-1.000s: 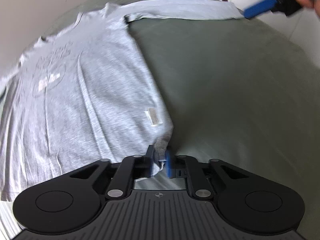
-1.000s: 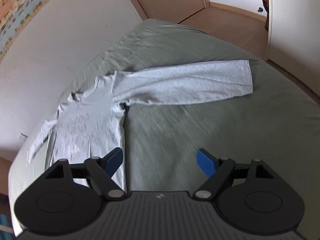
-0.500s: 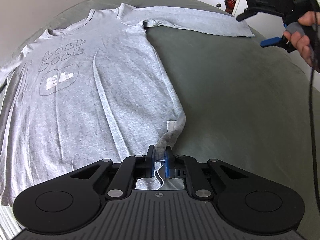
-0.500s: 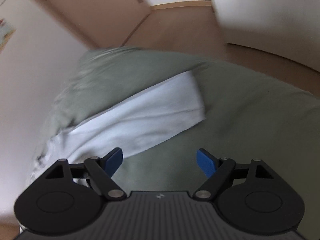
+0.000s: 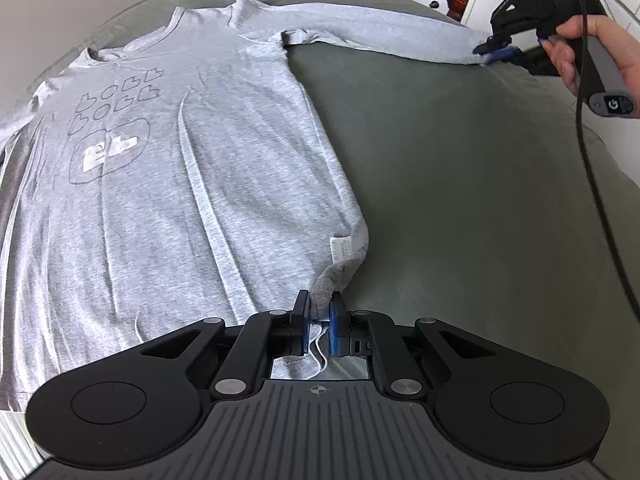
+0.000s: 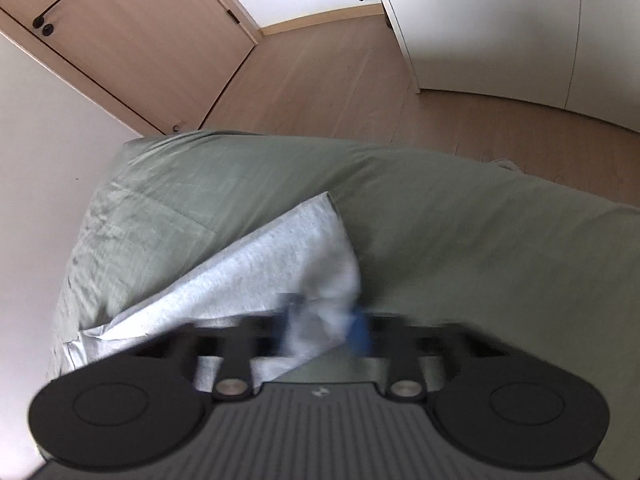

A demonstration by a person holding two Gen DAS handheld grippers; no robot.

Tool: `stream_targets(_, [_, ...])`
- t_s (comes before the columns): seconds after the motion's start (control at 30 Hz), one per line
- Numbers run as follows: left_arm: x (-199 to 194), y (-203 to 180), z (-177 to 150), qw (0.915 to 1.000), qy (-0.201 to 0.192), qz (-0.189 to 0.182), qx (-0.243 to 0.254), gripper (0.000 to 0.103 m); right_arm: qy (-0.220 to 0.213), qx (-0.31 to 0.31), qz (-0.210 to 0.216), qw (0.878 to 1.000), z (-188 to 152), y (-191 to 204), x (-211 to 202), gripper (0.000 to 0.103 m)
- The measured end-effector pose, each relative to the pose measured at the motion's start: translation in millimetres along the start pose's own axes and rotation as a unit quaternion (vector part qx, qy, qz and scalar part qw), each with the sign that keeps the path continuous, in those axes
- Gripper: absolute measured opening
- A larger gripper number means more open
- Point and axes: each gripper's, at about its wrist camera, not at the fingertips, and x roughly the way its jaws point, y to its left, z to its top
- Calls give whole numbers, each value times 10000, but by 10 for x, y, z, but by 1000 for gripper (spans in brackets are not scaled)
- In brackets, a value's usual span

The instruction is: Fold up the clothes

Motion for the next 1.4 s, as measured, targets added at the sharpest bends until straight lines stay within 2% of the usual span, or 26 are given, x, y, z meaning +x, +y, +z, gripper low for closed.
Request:
stream_targets(0.17, [-113, 102, 27, 9999, -64, -27, -146, 8, -120, -440, 213, 9987, 52, 316, -268, 7])
stream_targets(0.27, [-204, 183, 48, 9996, -113, -64, -254, 8, -218, -795, 359, 9959, 113, 703, -525, 7])
stream_targets(0.47, [-404, 468, 43, 9980, -185, -222, -566, 8, -337, -1689, 713, 9825, 91, 1787, -1012, 6])
stream_targets(0.6, [-535, 757, 12, 9963, -143, -232, -812, 8, -216, -2378, 759, 9681, -146, 2691, -1107, 6])
stream_targets(0.77, [-730, 1193, 44, 9930, -101, -265, -1149, 8, 268, -2957, 773, 9518, -543, 3557, -994, 6])
stream_targets(0.87, [-848, 1517, 77, 9904, -117, -239, -1357, 8, 618, -3358, 700, 9373, -823, 4011, -906, 6])
stream_targets(1.0, [-933, 1866, 102, 9869, -118, -179, -1601, 8, 865, -3692, 616, 9233, -1099, 4474, -791, 6])
stream_targets(1.17, [-956, 2184, 87, 9818, -4, -213, -1889, 8, 975, -3920, 452, 9137, -1416, 4793, -701, 6])
stream_targets(1.3, [-975, 2386, 54, 9779, 98, -288, -2071, 8, 1222, -4369, 245, 8908, -1829, 5215, -585, 6])
stream_targets(1.4, [-1010, 2547, 38, 9754, 136, -332, -2174, 8, 1403, -4641, 184, 8744, -2017, 5445, -461, 6])
